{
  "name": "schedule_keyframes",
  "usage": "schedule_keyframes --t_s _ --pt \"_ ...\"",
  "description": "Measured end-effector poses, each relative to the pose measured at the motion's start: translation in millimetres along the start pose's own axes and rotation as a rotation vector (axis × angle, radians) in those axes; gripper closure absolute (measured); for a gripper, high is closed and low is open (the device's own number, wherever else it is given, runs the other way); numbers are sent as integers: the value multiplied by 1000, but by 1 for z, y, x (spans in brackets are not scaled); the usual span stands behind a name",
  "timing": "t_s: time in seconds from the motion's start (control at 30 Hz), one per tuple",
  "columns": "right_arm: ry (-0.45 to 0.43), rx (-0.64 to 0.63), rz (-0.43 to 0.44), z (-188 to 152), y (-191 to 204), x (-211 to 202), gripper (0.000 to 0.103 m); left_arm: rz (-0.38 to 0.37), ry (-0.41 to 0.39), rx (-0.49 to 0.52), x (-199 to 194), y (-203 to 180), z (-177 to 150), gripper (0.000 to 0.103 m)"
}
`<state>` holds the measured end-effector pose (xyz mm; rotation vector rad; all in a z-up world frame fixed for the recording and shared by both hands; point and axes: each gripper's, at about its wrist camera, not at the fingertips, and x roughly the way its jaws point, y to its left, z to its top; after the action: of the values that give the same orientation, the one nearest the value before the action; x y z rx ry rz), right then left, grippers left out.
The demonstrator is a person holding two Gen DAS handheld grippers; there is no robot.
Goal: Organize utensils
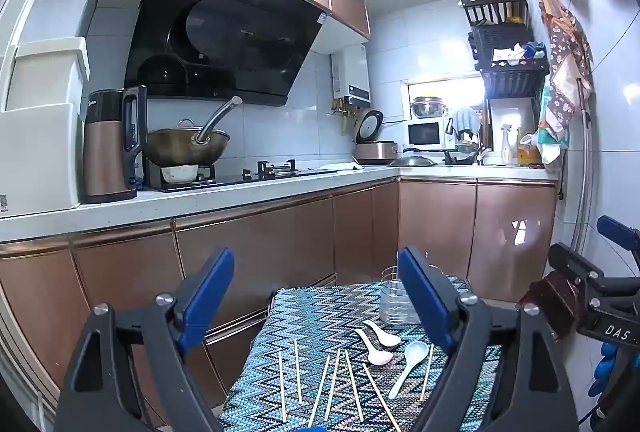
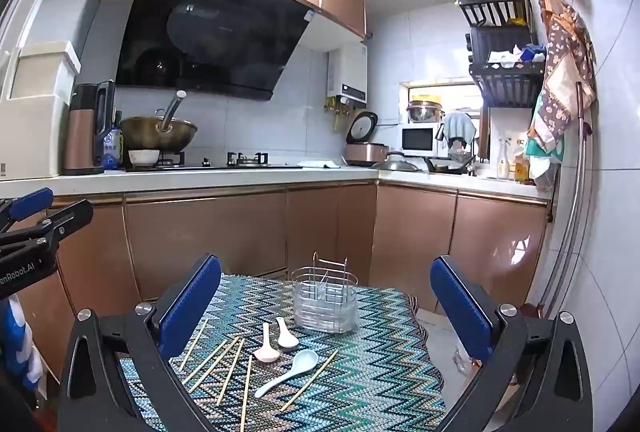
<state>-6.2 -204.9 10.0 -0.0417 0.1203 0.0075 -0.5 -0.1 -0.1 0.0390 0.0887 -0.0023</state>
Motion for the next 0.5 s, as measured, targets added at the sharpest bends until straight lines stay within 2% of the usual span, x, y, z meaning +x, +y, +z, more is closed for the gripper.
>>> schedule_keyframes --t_s 0.27,0.5 --pt "-20 -18 -24 5 4 -9 0 -8 25 -7 3 0 -3 19" --pt "-27 -13 -43 4 9 -13 0 9 22 -50 -8 9 0 19"
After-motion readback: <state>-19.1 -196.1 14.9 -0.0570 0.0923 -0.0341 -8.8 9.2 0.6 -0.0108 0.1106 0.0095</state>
